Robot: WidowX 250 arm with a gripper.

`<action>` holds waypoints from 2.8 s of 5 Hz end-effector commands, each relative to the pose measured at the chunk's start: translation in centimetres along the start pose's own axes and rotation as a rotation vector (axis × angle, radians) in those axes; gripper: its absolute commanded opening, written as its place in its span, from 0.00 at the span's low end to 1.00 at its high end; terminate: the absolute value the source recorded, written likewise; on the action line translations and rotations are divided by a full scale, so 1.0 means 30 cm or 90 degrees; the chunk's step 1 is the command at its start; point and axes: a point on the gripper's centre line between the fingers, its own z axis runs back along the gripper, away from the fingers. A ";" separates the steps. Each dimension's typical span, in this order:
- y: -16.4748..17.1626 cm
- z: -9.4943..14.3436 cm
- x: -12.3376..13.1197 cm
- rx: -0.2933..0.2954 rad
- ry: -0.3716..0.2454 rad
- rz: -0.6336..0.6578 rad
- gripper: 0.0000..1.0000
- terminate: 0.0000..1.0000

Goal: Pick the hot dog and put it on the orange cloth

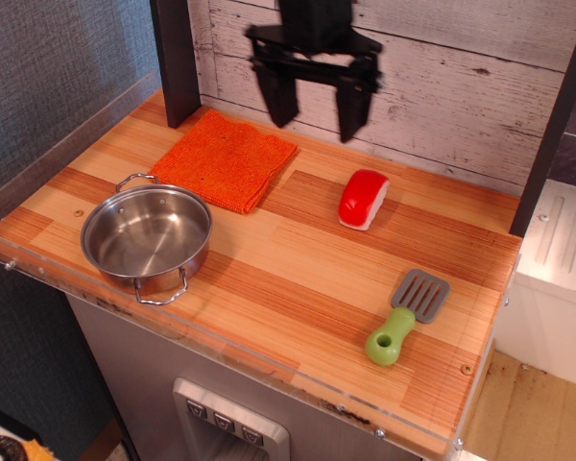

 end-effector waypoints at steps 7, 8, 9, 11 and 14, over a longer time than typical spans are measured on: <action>-0.061 -0.271 0.065 0.101 0.031 -0.042 0.00 0.00; -0.049 -0.244 0.084 0.109 0.015 -0.048 0.00 0.00; -0.043 -0.192 0.100 0.095 -0.004 -0.049 0.00 0.00; 0.104 0.024 0.066 0.077 -0.002 -0.018 0.00 0.00; 0.394 -0.022 -0.092 0.116 0.069 0.057 0.00 0.00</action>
